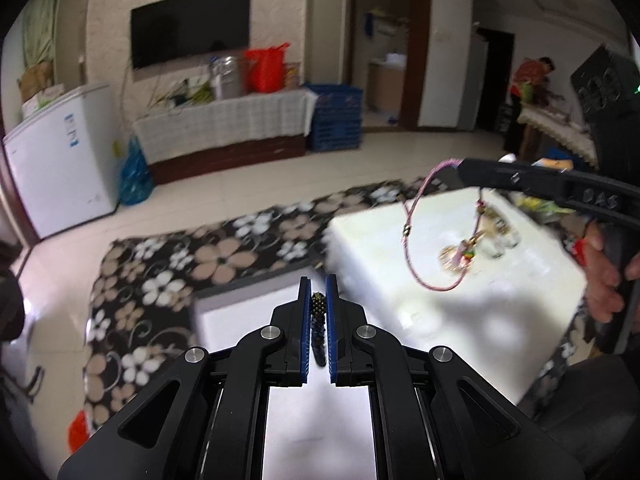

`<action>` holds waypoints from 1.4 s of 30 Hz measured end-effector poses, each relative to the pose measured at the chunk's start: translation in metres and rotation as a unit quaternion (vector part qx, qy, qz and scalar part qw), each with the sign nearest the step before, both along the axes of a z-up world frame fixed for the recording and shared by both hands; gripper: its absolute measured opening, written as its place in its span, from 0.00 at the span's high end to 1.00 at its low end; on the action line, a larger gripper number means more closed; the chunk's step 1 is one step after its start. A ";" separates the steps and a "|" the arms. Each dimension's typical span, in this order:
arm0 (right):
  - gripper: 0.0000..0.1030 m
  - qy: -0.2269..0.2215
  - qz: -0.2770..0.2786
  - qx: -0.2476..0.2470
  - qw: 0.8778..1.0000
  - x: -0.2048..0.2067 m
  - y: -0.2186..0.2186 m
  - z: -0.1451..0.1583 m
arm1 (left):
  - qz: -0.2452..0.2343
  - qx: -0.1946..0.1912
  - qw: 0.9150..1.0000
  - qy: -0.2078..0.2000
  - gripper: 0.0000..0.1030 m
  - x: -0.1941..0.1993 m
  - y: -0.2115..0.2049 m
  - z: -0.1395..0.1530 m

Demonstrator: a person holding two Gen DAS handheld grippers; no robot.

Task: Organize jewelry
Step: 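Carry both bracelets into the white box and open both tools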

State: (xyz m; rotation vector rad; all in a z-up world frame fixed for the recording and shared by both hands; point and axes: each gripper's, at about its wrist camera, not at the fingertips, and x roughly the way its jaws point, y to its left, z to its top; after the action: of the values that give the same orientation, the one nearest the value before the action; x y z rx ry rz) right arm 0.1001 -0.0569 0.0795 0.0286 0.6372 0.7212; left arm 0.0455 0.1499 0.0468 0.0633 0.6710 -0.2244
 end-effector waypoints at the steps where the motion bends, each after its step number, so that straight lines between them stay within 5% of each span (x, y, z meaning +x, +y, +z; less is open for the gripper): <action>1: 0.97 0.002 0.000 -0.004 1.000 0.001 0.007 -0.003 | 0.005 0.004 1.000 0.009 0.93 0.002 0.006 -0.007; 21: 0.97 0.071 -0.019 -0.145 0.987 0.027 0.114 -0.088 | 0.030 0.022 0.993 0.115 0.93 0.039 0.065 -0.104; 33: 0.97 0.108 -0.030 -0.139 0.984 0.035 0.108 -0.093 | 0.019 0.051 0.987 0.151 0.92 0.040 0.058 -0.124; 35: 0.95 0.111 -0.028 -0.137 0.984 0.036 0.108 -0.094 | 0.023 0.046 0.987 0.152 0.83 0.039 0.059 -0.123; 39: 0.70 0.110 -0.029 -0.128 0.985 0.035 0.105 -0.091 | 0.028 0.047 0.988 0.147 0.74 0.038 0.059 -0.120; 42: 0.69 0.109 -0.029 -0.126 0.986 0.034 0.105 -0.090 | 0.033 0.048 0.988 0.143 0.67 0.037 0.060 -0.118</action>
State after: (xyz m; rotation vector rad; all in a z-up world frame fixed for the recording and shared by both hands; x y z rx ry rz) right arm 0.1341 0.0478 -0.0104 -0.1089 0.9296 0.5817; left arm 0.0829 0.2100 -0.0713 0.1028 0.9692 -0.1370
